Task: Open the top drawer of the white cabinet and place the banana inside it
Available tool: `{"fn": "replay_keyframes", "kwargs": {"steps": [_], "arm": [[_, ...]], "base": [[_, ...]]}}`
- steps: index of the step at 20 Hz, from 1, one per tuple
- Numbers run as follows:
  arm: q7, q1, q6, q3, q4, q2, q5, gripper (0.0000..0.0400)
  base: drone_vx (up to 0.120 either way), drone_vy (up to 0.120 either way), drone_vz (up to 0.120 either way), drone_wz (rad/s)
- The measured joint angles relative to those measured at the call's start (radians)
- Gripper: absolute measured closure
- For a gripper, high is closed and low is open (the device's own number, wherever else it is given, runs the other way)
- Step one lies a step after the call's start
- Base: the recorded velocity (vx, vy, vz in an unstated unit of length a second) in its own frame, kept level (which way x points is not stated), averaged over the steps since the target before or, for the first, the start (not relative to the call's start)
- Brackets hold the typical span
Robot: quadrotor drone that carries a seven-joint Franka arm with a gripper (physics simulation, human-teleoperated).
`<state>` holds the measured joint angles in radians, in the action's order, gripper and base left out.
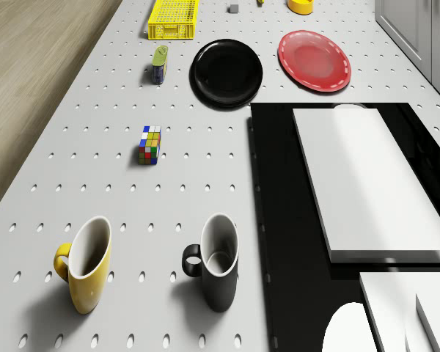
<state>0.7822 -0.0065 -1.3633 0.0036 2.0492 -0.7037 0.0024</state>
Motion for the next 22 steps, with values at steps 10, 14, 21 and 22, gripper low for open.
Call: {"fn": "replay_keyframes", "kwargs": {"steps": [10,14,21,22], "arm": [[-0.001,-0.001,-0.001,0.001,-0.006,0.000,0.000,0.0000],[-0.001,-0.002,-0.004,0.001,-0.005,-0.002,0.000,0.0000],[-0.001,-0.003,-0.009,0.003,-0.002,-0.006,-0.002,0.0000],[-0.001,-0.003,-0.009,0.003,-0.001,-0.006,-0.002,0.0000]], "base": [[0.000,0.000,0.000,0.000],[0.000,0.000,0.000,0.000],[0.000,0.000,0.000,0.000],[0.000,0.000,0.000,0.000]]}}
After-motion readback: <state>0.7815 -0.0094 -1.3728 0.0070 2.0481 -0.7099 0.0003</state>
